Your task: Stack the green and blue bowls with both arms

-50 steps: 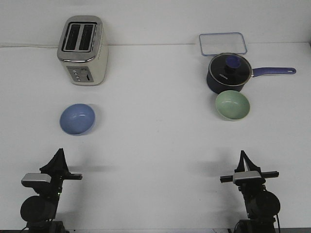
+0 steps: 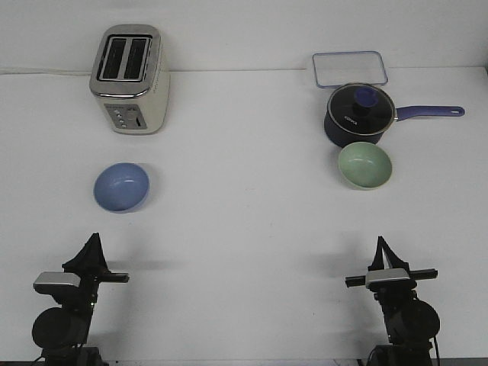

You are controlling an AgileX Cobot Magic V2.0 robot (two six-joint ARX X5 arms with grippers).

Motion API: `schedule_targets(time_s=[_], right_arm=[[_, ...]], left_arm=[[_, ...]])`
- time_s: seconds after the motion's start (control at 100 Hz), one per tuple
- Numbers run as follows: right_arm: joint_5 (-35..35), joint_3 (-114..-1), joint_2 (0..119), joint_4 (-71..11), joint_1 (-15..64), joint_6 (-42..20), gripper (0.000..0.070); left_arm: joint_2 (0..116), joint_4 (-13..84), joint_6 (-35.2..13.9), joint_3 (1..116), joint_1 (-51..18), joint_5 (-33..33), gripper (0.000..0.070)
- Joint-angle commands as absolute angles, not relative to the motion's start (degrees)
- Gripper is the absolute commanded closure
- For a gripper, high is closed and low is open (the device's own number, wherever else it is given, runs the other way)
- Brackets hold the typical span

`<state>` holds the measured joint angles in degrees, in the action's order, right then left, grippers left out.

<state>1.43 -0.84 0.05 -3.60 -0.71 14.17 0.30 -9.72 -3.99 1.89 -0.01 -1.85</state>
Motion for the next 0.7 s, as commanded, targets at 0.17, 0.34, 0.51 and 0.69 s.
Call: schedule_targets(time_s=[0.17,0.34,0.51,0.69], right_arm=[[1.52,-0.73,0.05,-2.57,-0.71,14.61,0.0694],[1.76,-0.73,0.05,-2.48,-0.71,12.47,0.0694],[1.76,-0.73,0.05,-1.65,-0.69,-2.61,0.0694],[-1.83,-3.51,0.08,-5.15,-0.71,-20.38,0.0696]], left_arm=[[0.23,-10.39,-3.73,0.80,-0.01,-1.96,0.0685],[0.23,-10.39,-3.73,0.80,-0.01,-1.96,0.0686],[0.23,-10.39,-3.73,0.80,-0.01,-1.98,0.0685],[0.23,-10.39,-3.73,0.80,-0.01,-1.96,0.0685]])
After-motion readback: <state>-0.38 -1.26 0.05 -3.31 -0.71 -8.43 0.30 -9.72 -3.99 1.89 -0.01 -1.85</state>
